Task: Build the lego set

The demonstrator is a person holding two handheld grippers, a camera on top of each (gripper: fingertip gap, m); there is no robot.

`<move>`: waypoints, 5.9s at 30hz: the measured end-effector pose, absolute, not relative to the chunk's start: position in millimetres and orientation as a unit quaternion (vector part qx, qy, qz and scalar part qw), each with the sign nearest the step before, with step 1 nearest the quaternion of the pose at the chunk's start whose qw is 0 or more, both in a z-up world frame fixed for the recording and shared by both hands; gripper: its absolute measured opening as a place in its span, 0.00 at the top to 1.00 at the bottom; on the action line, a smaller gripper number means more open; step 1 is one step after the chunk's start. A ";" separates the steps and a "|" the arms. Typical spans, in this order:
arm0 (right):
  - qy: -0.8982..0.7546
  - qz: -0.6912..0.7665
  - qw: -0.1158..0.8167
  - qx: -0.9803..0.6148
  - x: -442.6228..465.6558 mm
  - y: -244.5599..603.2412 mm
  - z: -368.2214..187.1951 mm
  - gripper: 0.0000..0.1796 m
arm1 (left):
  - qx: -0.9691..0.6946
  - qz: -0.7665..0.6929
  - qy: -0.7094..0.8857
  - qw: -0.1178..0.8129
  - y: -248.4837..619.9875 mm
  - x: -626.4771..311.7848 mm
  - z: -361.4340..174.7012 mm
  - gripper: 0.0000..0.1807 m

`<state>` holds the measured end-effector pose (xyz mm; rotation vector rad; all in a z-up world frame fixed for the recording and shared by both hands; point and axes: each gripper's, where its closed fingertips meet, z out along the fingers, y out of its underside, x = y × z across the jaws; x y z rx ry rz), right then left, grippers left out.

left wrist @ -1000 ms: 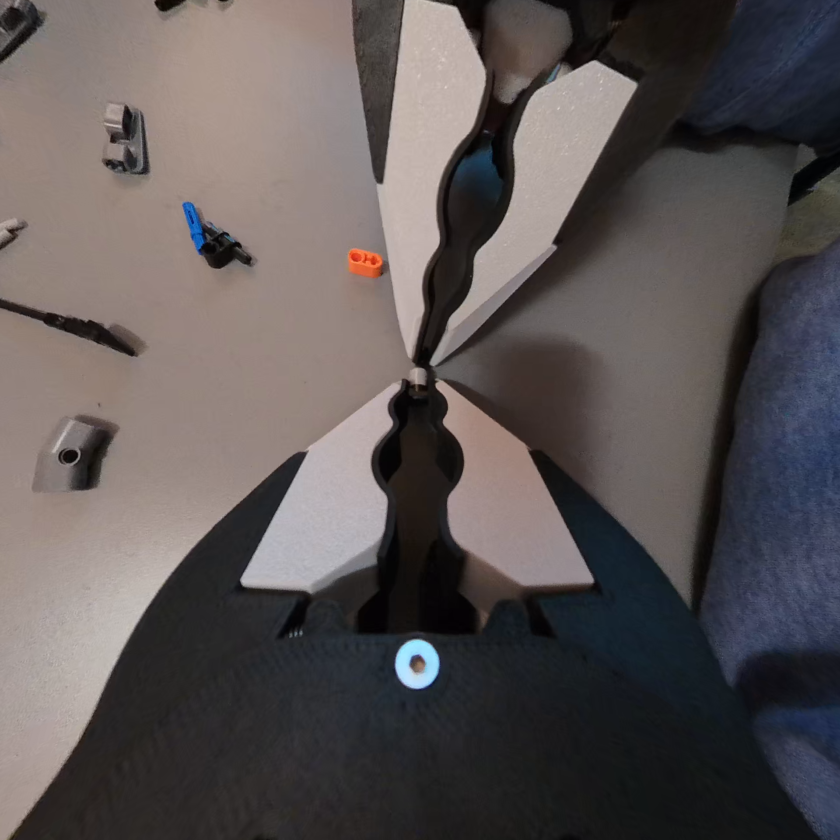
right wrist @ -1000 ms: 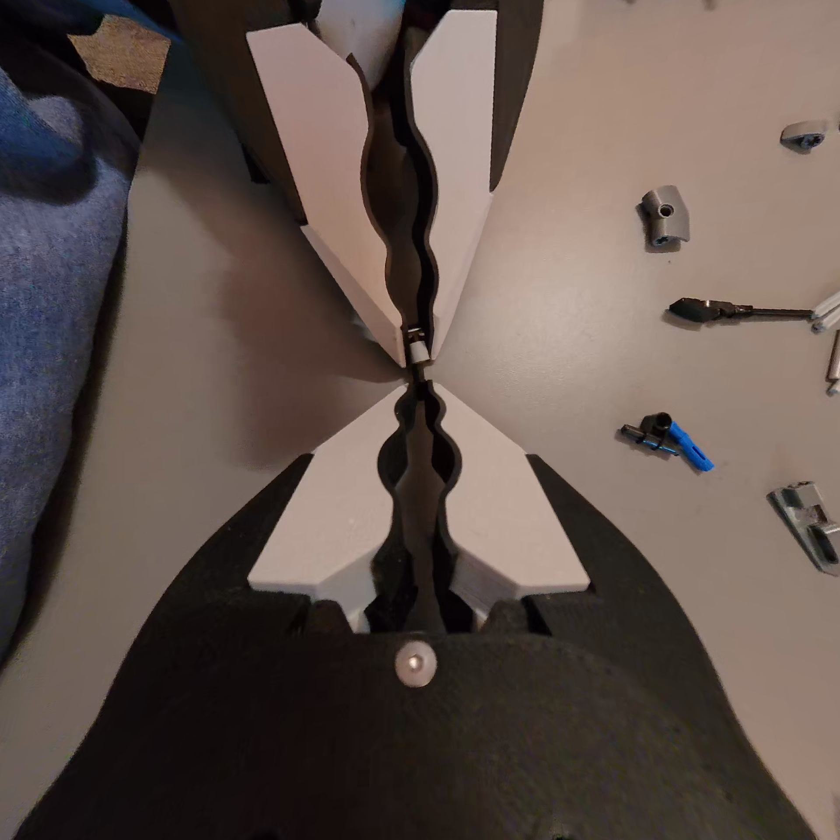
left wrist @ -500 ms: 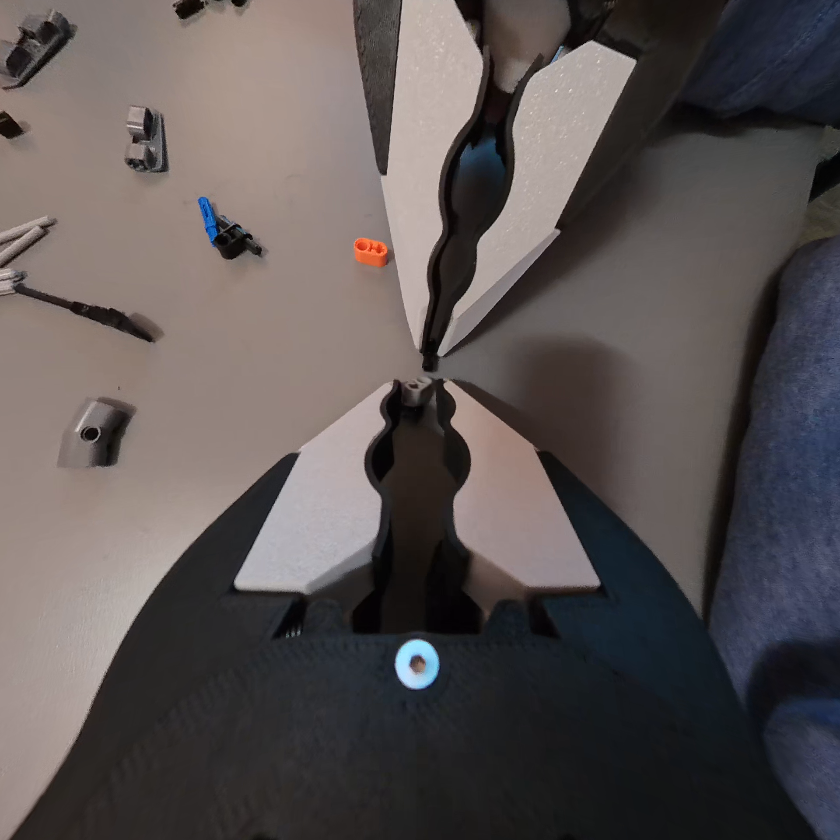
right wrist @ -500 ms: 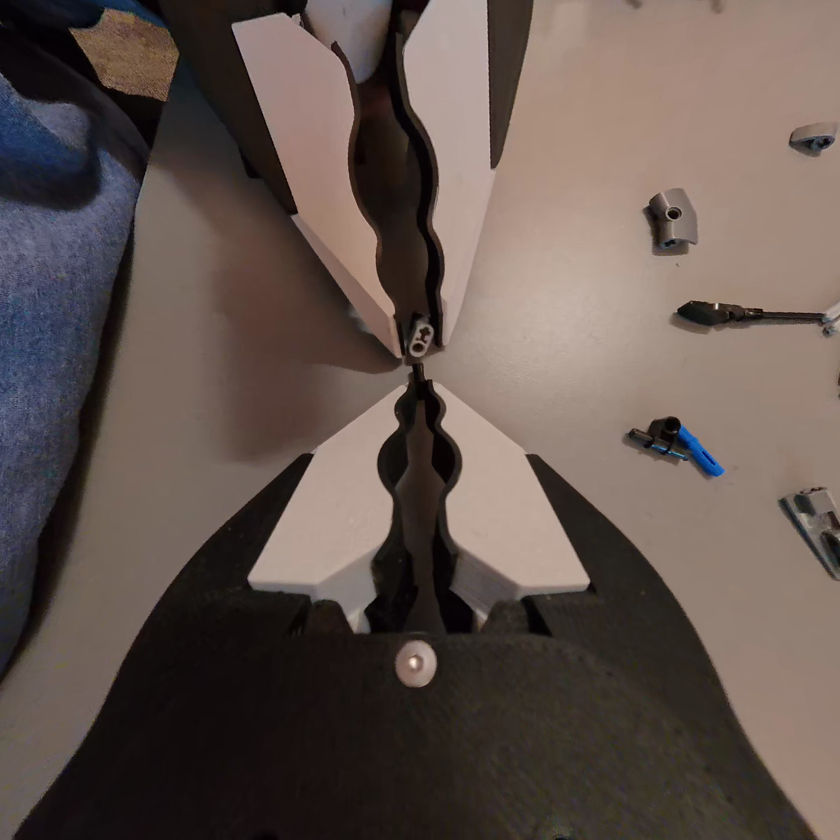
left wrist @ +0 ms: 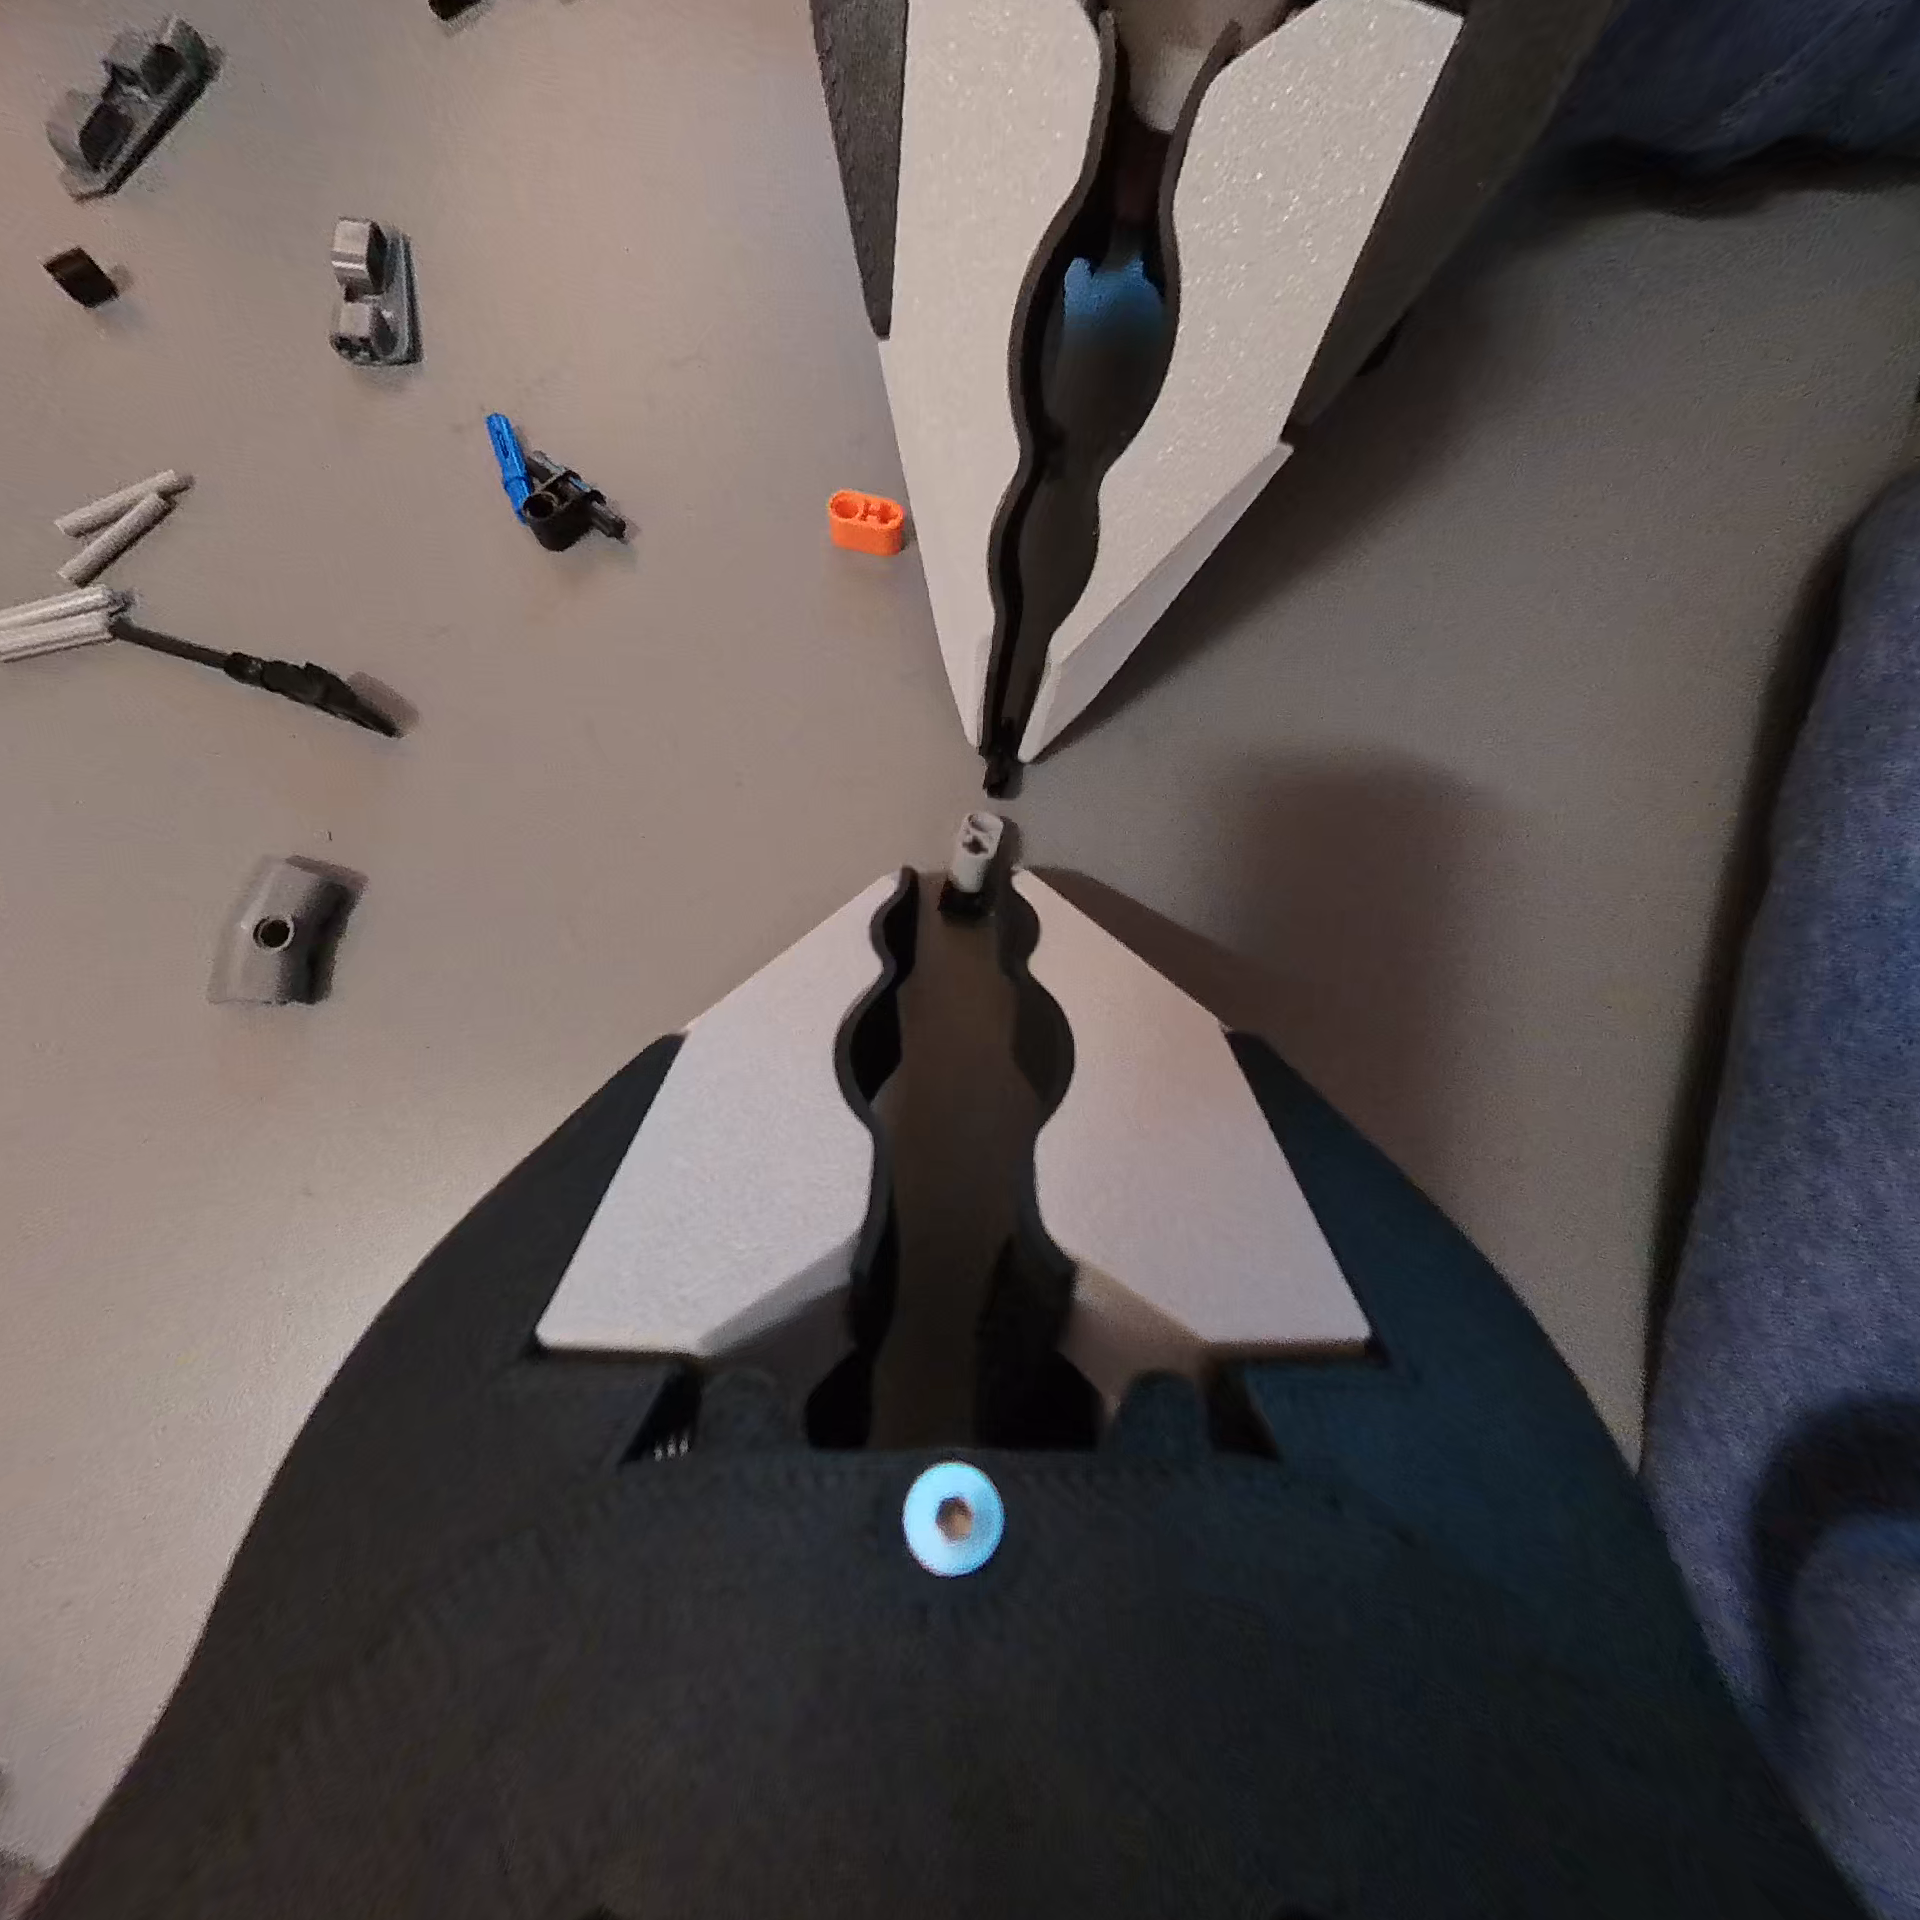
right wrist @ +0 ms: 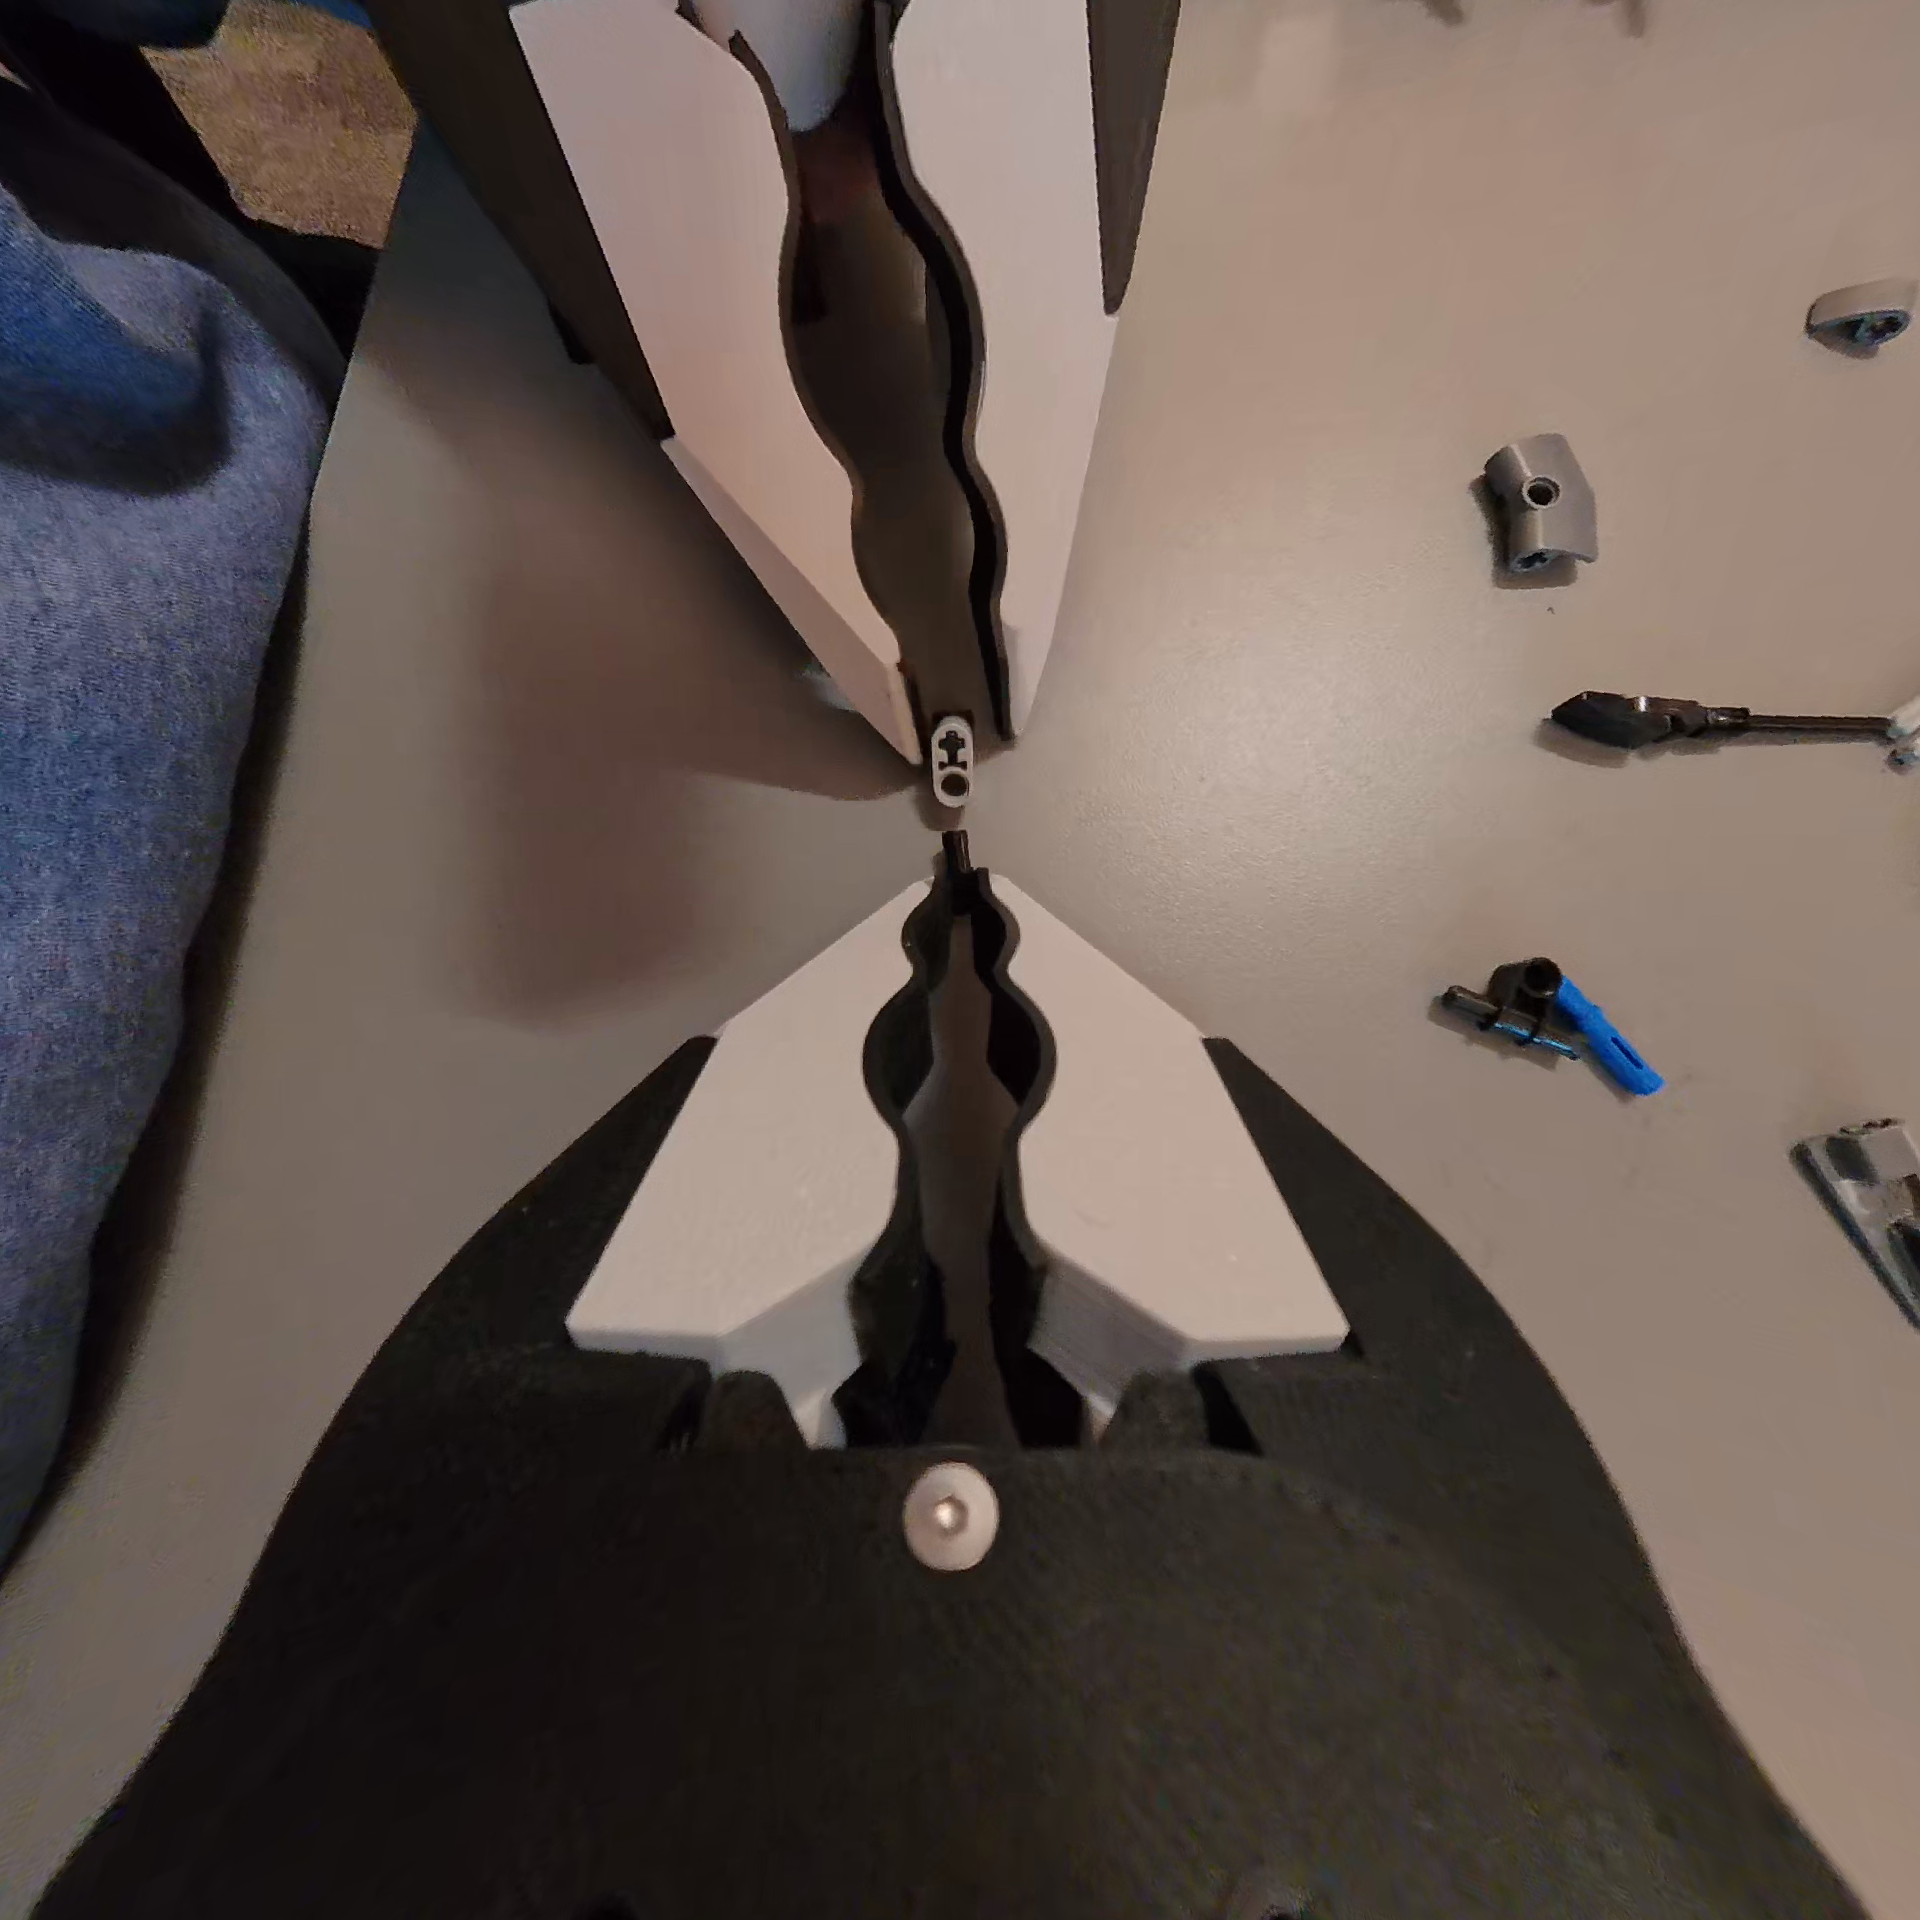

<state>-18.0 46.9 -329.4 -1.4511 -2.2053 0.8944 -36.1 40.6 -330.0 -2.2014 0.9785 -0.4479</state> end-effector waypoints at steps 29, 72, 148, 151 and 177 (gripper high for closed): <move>-0.785 0.291 0.190 -0.513 -16.2 51.8 -327.9 0.99 | -0.844 -0.090 0.458 0.264 47.2 -24.2 -330.0 0.97; -0.780 0.294 0.200 -0.515 -13.7 49.4 -329.6 0.99 | -0.850 -0.135 0.403 0.312 47.6 -16.1 -326.3 0.97; -0.786 0.316 0.200 -0.493 -21.4 44.7 -328.9 1.00 | -0.829 -0.153 0.391 0.370 47.2 -15.0 -325.6 0.97; -0.780 0.319 0.200 -0.499 -21.3 44.0 -329.1 0.99 | -0.832 -0.152 0.382 0.372 45.8 -16.5 -325.9 0.97; -0.787 0.317 0.200 -0.491 -23.0 39.3 -329.5 0.99 | -0.846 -0.132 0.363 0.367 37.9 -26.9 -324.2 0.87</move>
